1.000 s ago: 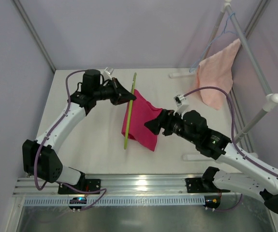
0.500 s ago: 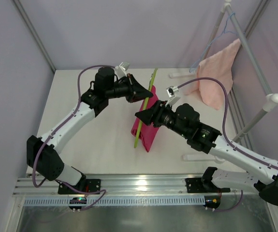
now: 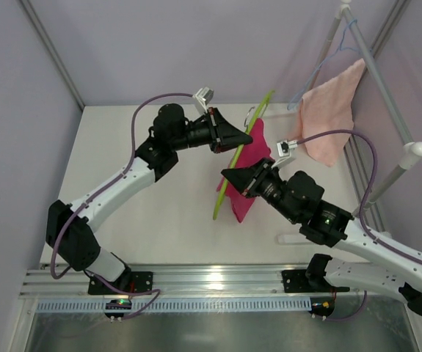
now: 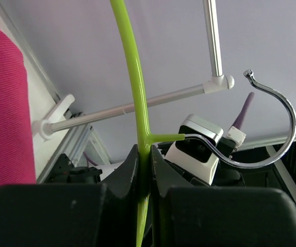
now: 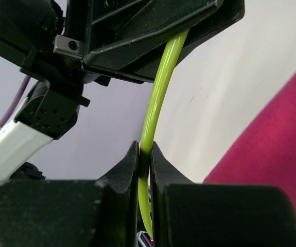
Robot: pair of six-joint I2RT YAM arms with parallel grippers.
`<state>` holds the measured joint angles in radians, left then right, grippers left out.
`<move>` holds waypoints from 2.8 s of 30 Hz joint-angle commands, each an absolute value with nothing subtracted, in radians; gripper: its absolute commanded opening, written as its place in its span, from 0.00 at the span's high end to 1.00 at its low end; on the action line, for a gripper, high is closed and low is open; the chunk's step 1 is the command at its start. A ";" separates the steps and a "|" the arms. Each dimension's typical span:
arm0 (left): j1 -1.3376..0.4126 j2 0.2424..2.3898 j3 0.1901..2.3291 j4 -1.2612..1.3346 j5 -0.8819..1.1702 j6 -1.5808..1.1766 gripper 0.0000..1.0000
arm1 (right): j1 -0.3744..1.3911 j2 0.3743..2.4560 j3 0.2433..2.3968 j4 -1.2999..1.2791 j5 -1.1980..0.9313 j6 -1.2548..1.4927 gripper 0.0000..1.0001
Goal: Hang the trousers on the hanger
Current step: Pass the hanger from the left arm to the right, then hang the hanger with trousers onto the clothesline
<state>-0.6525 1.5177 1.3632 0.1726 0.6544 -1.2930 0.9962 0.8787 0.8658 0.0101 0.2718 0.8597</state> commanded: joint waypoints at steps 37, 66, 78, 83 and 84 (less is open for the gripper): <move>-0.513 1.379 1.310 -0.068 0.554 -1.105 0.00 | 1.020 0.535 0.850 -0.072 0.569 0.704 0.96; -0.357 1.169 1.183 -0.449 0.422 -0.825 0.00 | 0.971 0.739 1.206 -0.026 0.830 0.748 0.96; -0.353 1.169 1.175 -0.457 0.419 -0.818 0.00 | 0.740 0.819 1.201 0.057 0.588 0.873 0.96; -0.345 1.180 1.172 -0.450 0.422 -0.813 0.00 | 0.617 0.798 1.177 0.064 0.540 0.934 0.96; -0.345 1.183 1.170 -0.446 0.423 -0.813 0.00 | 0.608 0.787 1.166 0.072 0.535 0.948 0.96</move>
